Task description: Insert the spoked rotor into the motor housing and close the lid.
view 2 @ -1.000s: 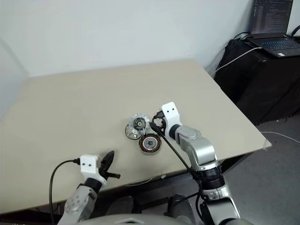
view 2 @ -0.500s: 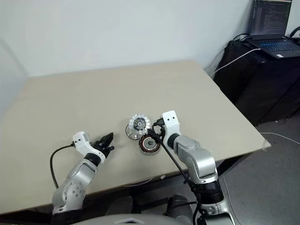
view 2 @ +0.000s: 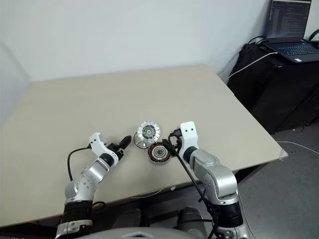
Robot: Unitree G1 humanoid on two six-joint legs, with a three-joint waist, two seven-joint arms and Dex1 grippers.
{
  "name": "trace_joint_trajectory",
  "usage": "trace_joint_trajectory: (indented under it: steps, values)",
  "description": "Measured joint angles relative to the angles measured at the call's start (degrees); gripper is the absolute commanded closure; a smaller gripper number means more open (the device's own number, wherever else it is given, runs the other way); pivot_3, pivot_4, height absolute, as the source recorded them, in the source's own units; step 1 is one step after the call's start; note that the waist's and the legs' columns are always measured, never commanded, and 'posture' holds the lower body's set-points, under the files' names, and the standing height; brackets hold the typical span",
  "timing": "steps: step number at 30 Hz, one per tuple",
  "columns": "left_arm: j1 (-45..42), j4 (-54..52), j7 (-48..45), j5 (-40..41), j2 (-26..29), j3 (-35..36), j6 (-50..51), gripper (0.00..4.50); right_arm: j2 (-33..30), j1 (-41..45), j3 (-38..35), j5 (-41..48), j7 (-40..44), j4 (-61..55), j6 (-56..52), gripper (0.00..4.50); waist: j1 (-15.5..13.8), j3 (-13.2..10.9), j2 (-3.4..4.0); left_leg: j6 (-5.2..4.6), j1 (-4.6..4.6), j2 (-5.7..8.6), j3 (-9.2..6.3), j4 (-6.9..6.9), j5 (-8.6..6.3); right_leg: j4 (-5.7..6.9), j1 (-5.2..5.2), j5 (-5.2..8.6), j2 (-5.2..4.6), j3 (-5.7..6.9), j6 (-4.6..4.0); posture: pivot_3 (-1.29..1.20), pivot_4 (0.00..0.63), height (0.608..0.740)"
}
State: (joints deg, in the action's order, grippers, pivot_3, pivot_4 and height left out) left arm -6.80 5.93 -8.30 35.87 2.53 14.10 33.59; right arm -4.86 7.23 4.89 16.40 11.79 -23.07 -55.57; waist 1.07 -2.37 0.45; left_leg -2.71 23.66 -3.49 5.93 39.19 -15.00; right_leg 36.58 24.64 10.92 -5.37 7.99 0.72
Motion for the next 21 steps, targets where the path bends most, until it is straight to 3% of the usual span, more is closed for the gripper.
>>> trace_joint_trajectory:
  steps: [20,21]
  values:
    - [-5.67,8.65,-7.86,-4.33,2.00,-3.27,1.22,0.64,0.03,-0.34,-0.99,0.99,-1.86,-0.50,-0.16,1.19,0.00,0.01,-0.01,0.08,-0.02,0.01,-0.02,0.00,-0.05,0.00,-0.03,0.00,0.00,0.00,0.00,0.00,0.000,0.740]
    - [-5.79,8.90,-8.14,-4.39,2.07,-3.27,1.19,0.82,0.03,-0.34,-1.01,0.99,-1.88,-0.50,-0.16,1.19,-0.03,0.01,-0.01,0.08,-0.02,0.01,-0.03,0.00,-0.04,0.00,-0.03,0.00,0.00,0.00,0.00,0.00,0.000,0.740]
